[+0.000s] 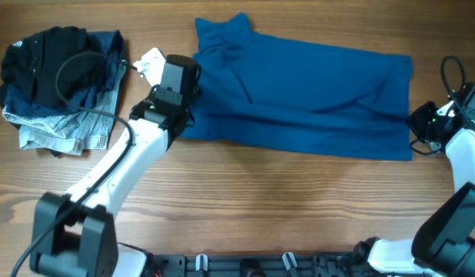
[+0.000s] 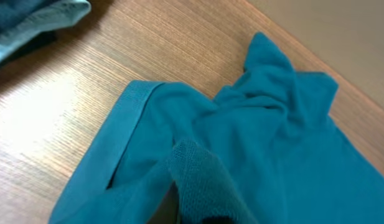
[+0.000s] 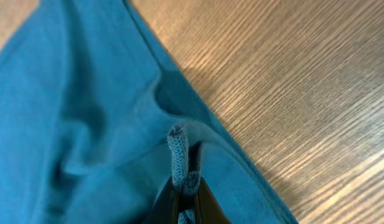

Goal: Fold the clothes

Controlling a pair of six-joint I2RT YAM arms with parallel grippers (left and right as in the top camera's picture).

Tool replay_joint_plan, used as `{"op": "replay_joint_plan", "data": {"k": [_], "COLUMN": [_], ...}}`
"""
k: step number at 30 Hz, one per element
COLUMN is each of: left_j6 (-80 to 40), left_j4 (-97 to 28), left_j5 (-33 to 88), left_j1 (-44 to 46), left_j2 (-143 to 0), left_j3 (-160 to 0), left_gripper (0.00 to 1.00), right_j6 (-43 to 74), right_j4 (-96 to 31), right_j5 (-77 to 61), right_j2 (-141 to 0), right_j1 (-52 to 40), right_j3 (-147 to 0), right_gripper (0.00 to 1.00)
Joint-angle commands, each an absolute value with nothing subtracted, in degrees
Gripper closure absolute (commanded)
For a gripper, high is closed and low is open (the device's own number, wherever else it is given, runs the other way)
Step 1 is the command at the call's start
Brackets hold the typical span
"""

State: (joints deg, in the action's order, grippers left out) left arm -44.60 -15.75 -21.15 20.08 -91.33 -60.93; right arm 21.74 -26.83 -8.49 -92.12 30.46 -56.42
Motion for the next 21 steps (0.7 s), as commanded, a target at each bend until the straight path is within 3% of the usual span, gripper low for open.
{"op": "replay_joint_plan", "data": {"k": [1,5,8,10,12,13,16,21], "left_j6": [-43.44,-43.46,-43.46,-43.44,-43.33,-42.48,-36.4,-28.56], "left_j4": [-13.06,-9.54,-8.1,-7.64,-7.18,-6.81,-4.36,-7.9], "left_j5": [-22.61,-22.61,-22.61,-22.61,-22.61,-22.57,-21.5,-15.18], "left_j1": [19.44,19.0,18.98,18.98,18.87,18.83,18.83,18.83], "left_j2": [-93.97,-96.99,-98.24,-98.43,-98.43,-98.43,-98.28,-96.44], "left_j3": [-61.52,-61.52,-61.52,-61.52,-61.52,-61.52,-61.6,-66.98], "left_gripper": [0.96,0.92,0.79,0.64,0.34,0.23,0.01,0.0], "right_j6": [20.58,20.49,20.53,20.51,20.49,20.53,20.53,15.16], "right_j4": [-25.65,-24.4,-23.09,-21.21,-18.65,-17.69,-16.97,-24.73], "right_j5": [-7.46,-7.46,-7.6,-8.75,-10.28,-11.07,-12.34,-14.61], "right_j2": [-95.24,-97.67,-98.52,-98.61,-98.61,-98.59,-98.45,-97.6], "right_j1": [30.17,30.17,30.17,30.17,30.17,30.17,30.17,30.17], "right_j3": [-57.3,-57.3,-57.3,-57.3,-57.32,-57.32,-58.15,-65.89], "right_gripper": [0.96,0.96,0.95,0.77,0.39,0.29,0.19,0.15]}}
